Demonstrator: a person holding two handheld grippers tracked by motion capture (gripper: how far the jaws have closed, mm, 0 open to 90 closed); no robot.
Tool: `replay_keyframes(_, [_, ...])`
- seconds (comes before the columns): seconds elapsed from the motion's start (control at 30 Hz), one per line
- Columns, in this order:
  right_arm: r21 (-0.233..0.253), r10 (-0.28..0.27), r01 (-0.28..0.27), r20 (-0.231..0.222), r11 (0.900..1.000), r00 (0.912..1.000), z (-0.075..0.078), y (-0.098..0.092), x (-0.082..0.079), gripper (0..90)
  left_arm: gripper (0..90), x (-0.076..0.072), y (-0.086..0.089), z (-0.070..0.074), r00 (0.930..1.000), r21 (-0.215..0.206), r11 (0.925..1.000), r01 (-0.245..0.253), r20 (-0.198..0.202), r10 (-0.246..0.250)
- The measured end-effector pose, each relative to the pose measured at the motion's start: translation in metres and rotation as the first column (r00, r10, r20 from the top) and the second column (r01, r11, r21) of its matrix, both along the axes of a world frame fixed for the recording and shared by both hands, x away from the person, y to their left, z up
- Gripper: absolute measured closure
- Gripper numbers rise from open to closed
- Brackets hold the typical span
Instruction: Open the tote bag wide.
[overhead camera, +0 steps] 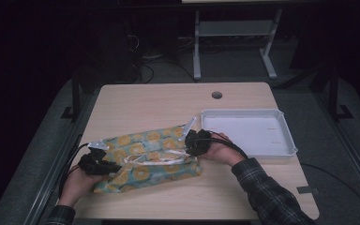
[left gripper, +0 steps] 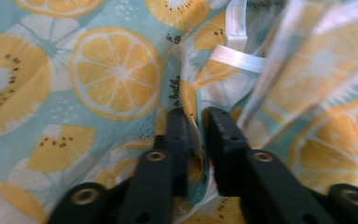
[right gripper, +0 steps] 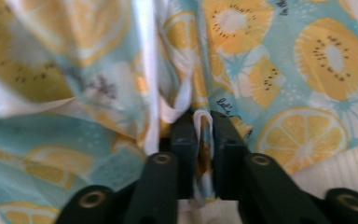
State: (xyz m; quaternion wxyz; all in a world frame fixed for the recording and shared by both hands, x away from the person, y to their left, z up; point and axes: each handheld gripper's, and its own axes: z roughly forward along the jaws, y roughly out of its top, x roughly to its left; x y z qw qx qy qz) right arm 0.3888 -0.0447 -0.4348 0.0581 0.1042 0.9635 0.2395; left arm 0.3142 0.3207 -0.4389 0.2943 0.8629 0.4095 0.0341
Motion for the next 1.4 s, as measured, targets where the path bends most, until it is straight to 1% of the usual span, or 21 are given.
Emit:
replay_keyframes(0.03, [0.000, 0.000, 0.000, 0.000, 1.000, 1.0000, 0.000, 0.000, 0.000, 78.0, 69.3, 0.000, 0.000, 0.000, 1.0000, 0.000, 1.0000, 0.000, 0.000, 0.000])
replay_keyframes(0.07, [0.026, -0.014, 0.015, -0.013, 1.000, 0.9998, 0.004, -0.005, 0.001, 72.1, 65.5, -0.001, 0.002, 0.002, 0.9998, -0.004, 0.9999, -0.014, 0.013, 0.014])
replay_keyframes(0.1, [0.026, -0.014, 0.015, -0.013, 1.000, 0.9998, 0.004, -0.005, 0.001, 72.1, 65.5, -0.001, 0.005, 0.005, 0.9996, -0.006, 0.9998, -0.016, 0.025, 0.017])
replay_keyframes(0.17, [0.065, -0.028, 0.030, -0.029, 0.997, 0.9992, 0.010, -0.014, 0.002, 63.5, 56.5, -0.003, 0.009, 0.010, 0.9980, -0.016, 0.9992, -0.036, 0.052, 0.037])
replay_keyframes(0.2, [0.065, -0.028, 0.030, -0.029, 0.997, 0.9992, 0.010, -0.014, 0.002, 63.5, 56.5, -0.004, 0.012, 0.013, 0.9969, -0.020, 0.9991, -0.039, 0.069, 0.040])
replay_keyframes(0.27, [0.108, -0.044, 0.047, -0.034, 0.993, 0.9985, 0.017, -0.022, 0.002, 56.0, 51.5, -0.007, 0.016, 0.019, 0.9946, -0.048, 0.9974, -0.053, 0.087, 0.057])
replay_keyframes(0.3, [0.122, -0.044, 0.048, -0.032, 0.991, 0.9985, 0.019, -0.024, 0.002, 54.6, 50.0, -0.009, 0.020, 0.024, 0.9929, -0.076, 0.9955, -0.057, 0.100, 0.064])
replay_keyframes(0.37, [0.137, -0.049, 0.054, -0.035, 0.989, 0.9982, 0.022, -0.026, 0.001, 53.1, 47.4, -0.010, 0.021, 0.027, 0.9924, -0.087, 0.9945, -0.058, 0.103, 0.067])
replay_keyframes(0.4, [0.164, -0.056, 0.061, -0.032, 0.985, 0.9979, 0.028, -0.030, 0.000, 49.3, 45.6, -0.013, 0.022, 0.031, 0.9911, -0.096, 0.9940, -0.053, 0.117, 0.064])
replay_keyframes(0.43, [0.164, -0.056, 0.061, -0.032, 0.985, 0.9979, 0.028, -0.030, 0.000, 49.3, 44.7, -0.013, 0.022, 0.031, 0.9911, -0.096, 0.9940, -0.053, 0.117, 0.064])
replay_keyframes(0.57, [0.213, -0.054, 0.058, -0.025, 0.975, 0.9982, 0.040, -0.037, -0.001, 46.5, 41.2, -0.018, 0.024, 0.040, 0.9894, -0.099, 0.9945, -0.034, 0.137, 0.048])
replay_keyframes(0.6, [0.236, -0.051, 0.056, -0.025, 0.970, 0.9984, 0.045, -0.040, -0.003, 46.1, 40.6, -0.021, 0.024, 0.043, 0.9888, -0.104, 0.9941, -0.031, 0.142, 0.046])
replay_keyframes(0.73, [0.259, -0.043, 0.046, -0.020, 0.965, 0.9989, 0.051, -0.041, -0.006, 45.8, 39.3, -0.027, 0.027, 0.051, 0.9873, -0.094, 0.9955, -0.011, 0.157, 0.025])
replay_keyframes(0.8, [0.296, -0.025, 0.029, -0.016, 0.955, 0.9996, 0.058, -0.039, -0.011, 45.7, 38.0, -0.031, 0.027, 0.054, 0.9864, -0.099, 0.9950, -0.012, 0.162, 0.028])
replay_keyframes(0.87, [0.299, -0.013, 0.017, -0.015, 0.954, 0.9998, 0.060, -0.038, -0.012, 45.5, 37.9, -0.036, 0.028, 0.056, 0.9863, -0.097, 0.9952, -0.010, 0.163, 0.026])
replay_keyframes(0.97, [0.323, 0.043, -0.037, -0.009, 0.946, 0.9991, 0.065, -0.028, -0.020, 45.1, 37.5, -0.043, 0.028, 0.055, 0.9869, -0.085, 0.9964, -0.005, 0.160, 0.018])
replay_keyframes(1.03, [0.325, 0.054, -0.047, -0.012, 0.945, 0.9985, 0.065, -0.024, -0.022, 45.0, 37.3, -0.048, 0.027, 0.052, 0.9878, -0.070, 0.9976, 0.001, 0.155, 0.010])
replay_keyframes(1.1, [0.317, 0.096, -0.090, -0.003, 0.944, 0.9954, 0.063, -0.015, -0.025, 45.2, 36.7, -0.056, 0.027, 0.048, 0.9894, -0.054, 0.9985, 0.002, 0.145, 0.006])
replay_keyframes(1.27, [0.312, 0.122, -0.112, -0.012, 0.944, 0.9925, 0.058, -0.004, -0.027, 48.7, 36.5, -0.065, 0.027, 0.042, 0.9909, -0.037, 0.9993, 0.008, 0.134, -0.003])
replay_keyframes(1.3, [0.306, 0.136, -0.122, -0.024, 0.944, 0.9904, 0.055, 0.001, -0.027, 51.6, 36.3, -0.069, 0.027, 0.040, 0.9915, -0.031, 0.9995, 0.006, 0.130, -0.001])
replay_keyframes(1.4, [0.293, 0.148, -0.133, -0.030, 0.947, 0.9885, 0.051, 0.005, -0.027, 54.6, 35.9, -0.072, 0.029, 0.039, 0.9913, -0.033, 0.9995, 0.006, 0.132, -0.001])
